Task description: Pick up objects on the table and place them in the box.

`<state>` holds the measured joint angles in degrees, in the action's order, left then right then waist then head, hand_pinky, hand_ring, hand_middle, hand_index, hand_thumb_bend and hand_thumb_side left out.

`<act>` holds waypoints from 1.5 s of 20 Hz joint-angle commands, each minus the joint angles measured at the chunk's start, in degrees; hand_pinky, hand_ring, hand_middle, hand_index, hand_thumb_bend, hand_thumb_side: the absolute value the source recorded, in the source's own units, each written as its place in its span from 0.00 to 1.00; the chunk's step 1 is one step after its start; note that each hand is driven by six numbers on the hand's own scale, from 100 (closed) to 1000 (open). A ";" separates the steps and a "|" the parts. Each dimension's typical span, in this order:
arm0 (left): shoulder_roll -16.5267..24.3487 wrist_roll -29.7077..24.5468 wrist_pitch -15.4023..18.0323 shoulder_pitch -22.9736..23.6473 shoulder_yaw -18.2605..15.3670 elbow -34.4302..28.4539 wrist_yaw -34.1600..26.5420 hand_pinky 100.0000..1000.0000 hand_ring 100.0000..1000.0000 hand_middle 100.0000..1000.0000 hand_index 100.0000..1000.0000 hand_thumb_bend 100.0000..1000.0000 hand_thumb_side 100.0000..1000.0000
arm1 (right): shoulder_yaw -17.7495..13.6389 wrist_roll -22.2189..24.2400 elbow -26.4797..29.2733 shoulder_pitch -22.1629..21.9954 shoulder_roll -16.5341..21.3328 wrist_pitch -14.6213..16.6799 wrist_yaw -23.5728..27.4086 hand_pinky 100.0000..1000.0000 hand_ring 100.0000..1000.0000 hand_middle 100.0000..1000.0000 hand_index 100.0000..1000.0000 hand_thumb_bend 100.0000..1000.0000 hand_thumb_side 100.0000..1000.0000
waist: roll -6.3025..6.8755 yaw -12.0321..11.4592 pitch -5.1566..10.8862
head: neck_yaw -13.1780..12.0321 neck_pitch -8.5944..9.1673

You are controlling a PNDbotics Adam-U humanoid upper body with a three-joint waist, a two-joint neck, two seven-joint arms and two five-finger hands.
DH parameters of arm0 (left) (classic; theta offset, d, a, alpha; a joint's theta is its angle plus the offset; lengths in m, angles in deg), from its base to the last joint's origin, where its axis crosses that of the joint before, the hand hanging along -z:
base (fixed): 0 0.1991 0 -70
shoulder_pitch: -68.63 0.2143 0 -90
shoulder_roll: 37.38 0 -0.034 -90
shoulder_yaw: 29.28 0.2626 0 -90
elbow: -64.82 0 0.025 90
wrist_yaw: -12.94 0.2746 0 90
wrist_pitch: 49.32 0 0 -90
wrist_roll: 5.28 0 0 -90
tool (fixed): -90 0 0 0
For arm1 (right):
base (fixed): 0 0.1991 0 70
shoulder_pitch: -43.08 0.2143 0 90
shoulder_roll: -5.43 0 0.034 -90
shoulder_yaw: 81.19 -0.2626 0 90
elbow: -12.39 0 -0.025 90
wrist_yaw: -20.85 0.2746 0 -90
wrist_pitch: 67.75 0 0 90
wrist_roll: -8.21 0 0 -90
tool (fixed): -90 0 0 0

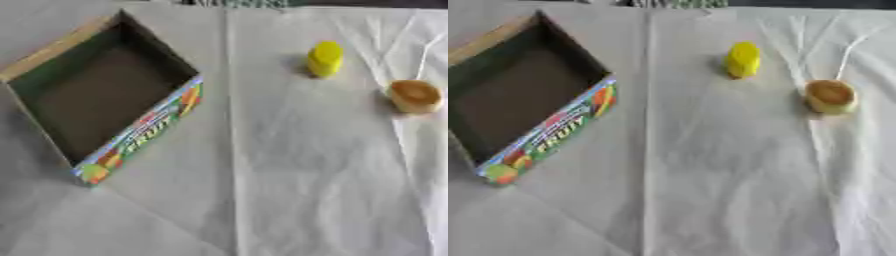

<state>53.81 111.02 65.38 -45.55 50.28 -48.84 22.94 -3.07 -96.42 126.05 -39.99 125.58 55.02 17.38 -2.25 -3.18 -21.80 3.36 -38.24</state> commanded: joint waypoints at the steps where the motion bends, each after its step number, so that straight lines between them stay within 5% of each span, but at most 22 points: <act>1: 1.83 -0.21 0.05 -0.67 -0.03 -0.93 -0.19 0.77 0.76 0.76 0.85 0.02 0.16 | -0.33 0.14 0.93 -0.08 2.18 0.04 -0.10 0.85 0.96 0.67 0.85 0.00 0.42 | -0.06 -0.04 1.36 | -0.03 -0.12; 9: 1.91 -0.40 -0.02 -0.65 0.08 -0.93 -0.26 0.77 0.76 0.76 0.85 0.02 0.17 | 0.27 0.75 0.93 -0.69 3.66 -1.21 -1.67 0.85 0.97 0.68 0.86 0.00 0.38 | -0.13 -0.08 1.37 | 0.10 -0.23; 16: 2.06 -0.64 -0.09 -0.43 0.27 -0.93 -0.34 0.77 0.76 0.76 0.85 0.01 0.17 | 4.13 4.28 0.93 -2.83 10.88 -8.51 -10.78 0.85 1.00 0.76 0.88 0.00 0.15 | -0.29 -0.11 1.28 | 0.46 -0.36; 22: 2.49 -0.89 -0.18 -0.03 0.42 -0.93 -0.36 0.77 0.76 0.76 0.85 0.01 0.18 | 7.90 7.88 0.91 -4.94 17.88 -13.06 -16.83 0.86 1.00 0.81 0.90 0.00 0.24 | -0.70 0.16 1.29 | 0.40 -0.57; 30: 3.14 -1.27 -0.26 0.36 0.76 -0.93 -0.37 0.77 0.76 0.76 0.85 0.00 0.18 | 11.38 11.50 -3.89 -3.44 24.80 -9.84 -21.71 0.87 1.00 0.85 0.92 0.00 0.38 | -1.37 0.34 1.30 | 0.59 -0.41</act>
<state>55.32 110.06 65.09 -44.96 51.00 -48.84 22.72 8.48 -85.39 122.90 -43.90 147.37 44.60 -3.37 -3.70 -2.86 -21.79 3.71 -38.75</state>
